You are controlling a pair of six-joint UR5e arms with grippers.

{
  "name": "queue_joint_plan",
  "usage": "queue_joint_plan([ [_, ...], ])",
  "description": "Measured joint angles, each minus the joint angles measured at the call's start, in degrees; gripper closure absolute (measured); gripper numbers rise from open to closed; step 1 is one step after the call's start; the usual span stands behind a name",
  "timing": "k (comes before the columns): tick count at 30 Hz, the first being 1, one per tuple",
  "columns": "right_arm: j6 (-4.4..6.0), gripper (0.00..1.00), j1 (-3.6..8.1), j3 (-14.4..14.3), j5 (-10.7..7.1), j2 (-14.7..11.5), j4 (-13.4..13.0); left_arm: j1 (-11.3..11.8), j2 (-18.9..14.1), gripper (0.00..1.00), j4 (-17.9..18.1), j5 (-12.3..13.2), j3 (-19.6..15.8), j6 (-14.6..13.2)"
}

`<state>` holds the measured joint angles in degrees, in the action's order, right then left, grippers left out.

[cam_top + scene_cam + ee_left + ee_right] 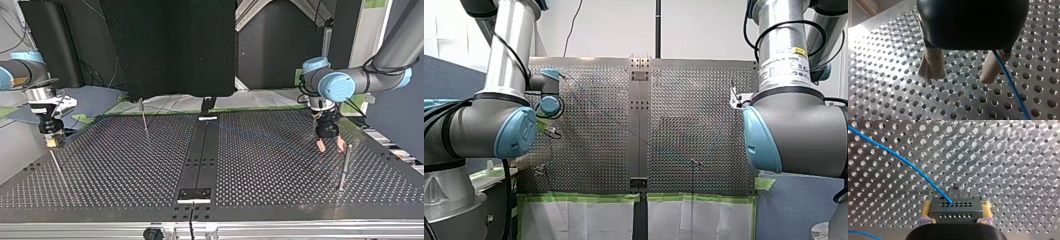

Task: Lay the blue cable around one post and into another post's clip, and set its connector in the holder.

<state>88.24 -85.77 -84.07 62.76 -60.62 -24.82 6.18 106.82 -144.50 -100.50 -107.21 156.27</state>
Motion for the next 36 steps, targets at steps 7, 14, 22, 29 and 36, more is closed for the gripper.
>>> queue_joint_plan([
  [7, 0.48, 0.98, 0.09, 0.4, -0.07, 0.0, -0.1, 0.0, 0.0, 0.00, 0.0, 0.0, 0.0, 0.1],
  [14, 0.61, 0.98, 0.15, 0.4, -0.08, 0.1, -0.2, 0.0, 0.0, 0.00, 0.0, 0.0, 0.0, 0.1],
  [22, 0.38, 0.98, 0.14, 0.5, -0.08, 0.2, -0.2, 0.0, 0.0, 0.00, 0.0, 0.0, 0.0, 0.1],
  [29, 0.46, 0.98, 0.12, 0.4, -0.32, 0.3, -0.6, -0.1, 0.0, 0.00, 0.1, 0.0, 0.0, 0.1],
  [36, 0.91, 0.98, 0.17, 0.4, -1.01, 0.4, -1.1, -0.1, 0.0, 0.00, 0.1, 0.0, 0.0, 0.1],
])
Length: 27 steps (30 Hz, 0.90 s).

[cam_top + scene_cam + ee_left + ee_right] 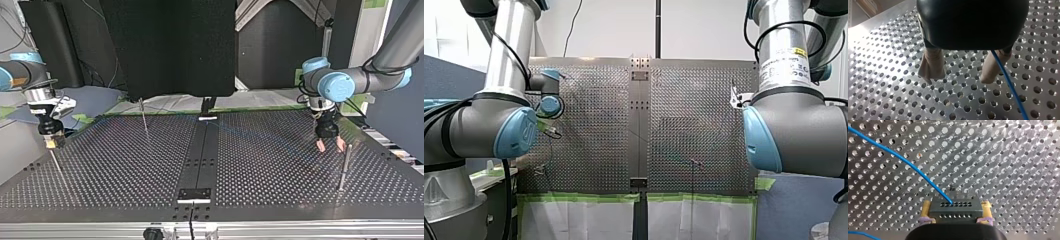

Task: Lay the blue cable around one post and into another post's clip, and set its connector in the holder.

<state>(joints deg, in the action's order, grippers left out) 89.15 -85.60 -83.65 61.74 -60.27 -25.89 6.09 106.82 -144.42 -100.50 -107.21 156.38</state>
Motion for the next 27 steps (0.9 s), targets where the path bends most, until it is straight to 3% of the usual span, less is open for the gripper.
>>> queue_joint_plan([
  [27, 2.44, 0.98, 0.29, 0.0, 0.09, 0.2, -1.2, 0.0, 0.0, 0.00, 0.1, 0.0, 0.0, 0.0],
])
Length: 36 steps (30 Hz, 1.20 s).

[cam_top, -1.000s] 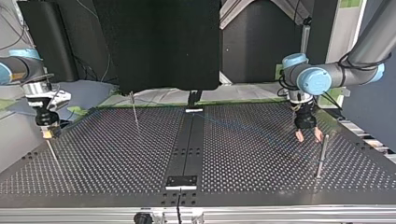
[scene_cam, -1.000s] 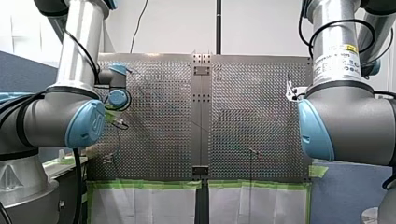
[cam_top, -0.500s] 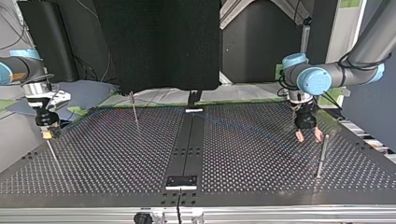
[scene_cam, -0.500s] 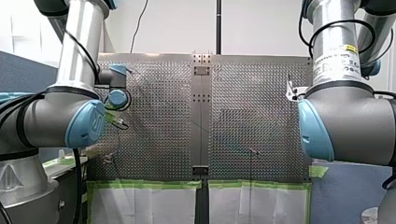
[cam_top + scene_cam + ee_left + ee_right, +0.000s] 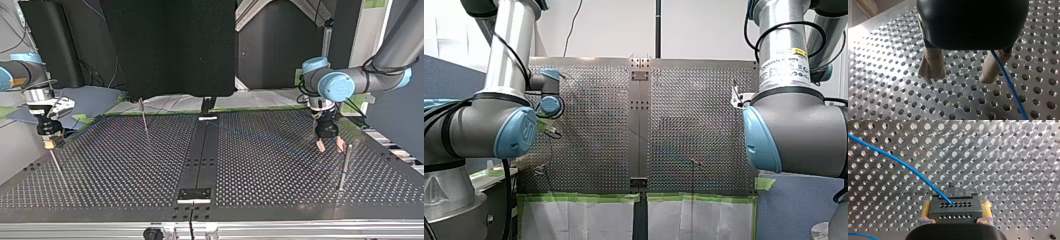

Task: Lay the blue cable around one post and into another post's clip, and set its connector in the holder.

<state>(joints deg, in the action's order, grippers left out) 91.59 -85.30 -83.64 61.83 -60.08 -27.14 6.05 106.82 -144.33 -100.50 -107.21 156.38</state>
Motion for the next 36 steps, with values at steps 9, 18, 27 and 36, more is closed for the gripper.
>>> queue_joint_plan([
  [9, 0.40, 0.98, -0.02, 0.0, 0.04, 0.1, -0.3, 0.0, 0.0, 0.00, 0.0, 0.0, 0.0, 0.1],
  [18, 0.10, 0.76, -0.10, 0.0, 0.38, 0.2, -0.6, 0.0, 0.0, 0.00, 0.0, 0.0, 0.0, 0.1],
  [27, -0.09, 0.00, -0.16, 0.0, 0.40, 0.2, -0.3, 0.0, 0.0, 0.00, 0.0, 0.0, 0.0, 0.1],
  [36, -0.52, 0.00, -0.24, 0.0, 0.39, 0.3, 0.1, 0.0, 0.0, 0.00, 0.0, 0.0, 0.0, 0.0],
])
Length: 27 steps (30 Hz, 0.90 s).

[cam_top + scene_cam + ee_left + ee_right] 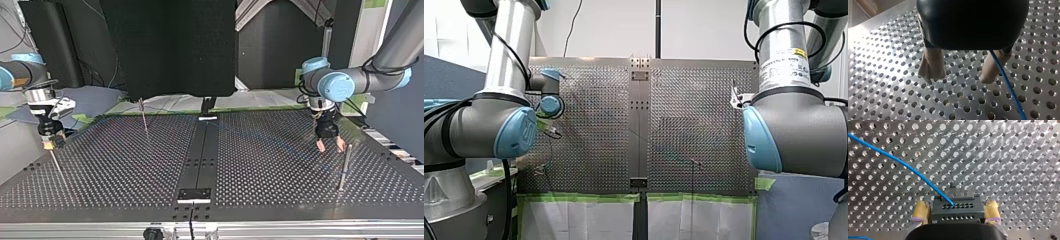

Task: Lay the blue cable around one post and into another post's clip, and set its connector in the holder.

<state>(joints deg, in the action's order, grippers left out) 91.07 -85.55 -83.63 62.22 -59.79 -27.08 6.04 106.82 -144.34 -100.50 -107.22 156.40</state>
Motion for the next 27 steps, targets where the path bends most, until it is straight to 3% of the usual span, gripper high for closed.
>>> queue_joint_plan([
  [9, -0.17, 0.00, -0.02, 0.0, 0.01, 0.1, 0.0, 0.0, 0.0, 0.00, 0.0, 0.0, 0.0, -0.3],
  [21, -0.17, 0.00, -0.10, 0.0, 0.01, 0.1, -0.3, -0.2, 0.0, 0.00, -2.2, -3.7, 0.0, -5.9],
  [27, -0.18, 0.00, -0.20, 0.0, 0.01, 0.1, -0.3, -0.9, 0.0, 0.00, -4.7, -3.8, 0.0, -6.2],
])
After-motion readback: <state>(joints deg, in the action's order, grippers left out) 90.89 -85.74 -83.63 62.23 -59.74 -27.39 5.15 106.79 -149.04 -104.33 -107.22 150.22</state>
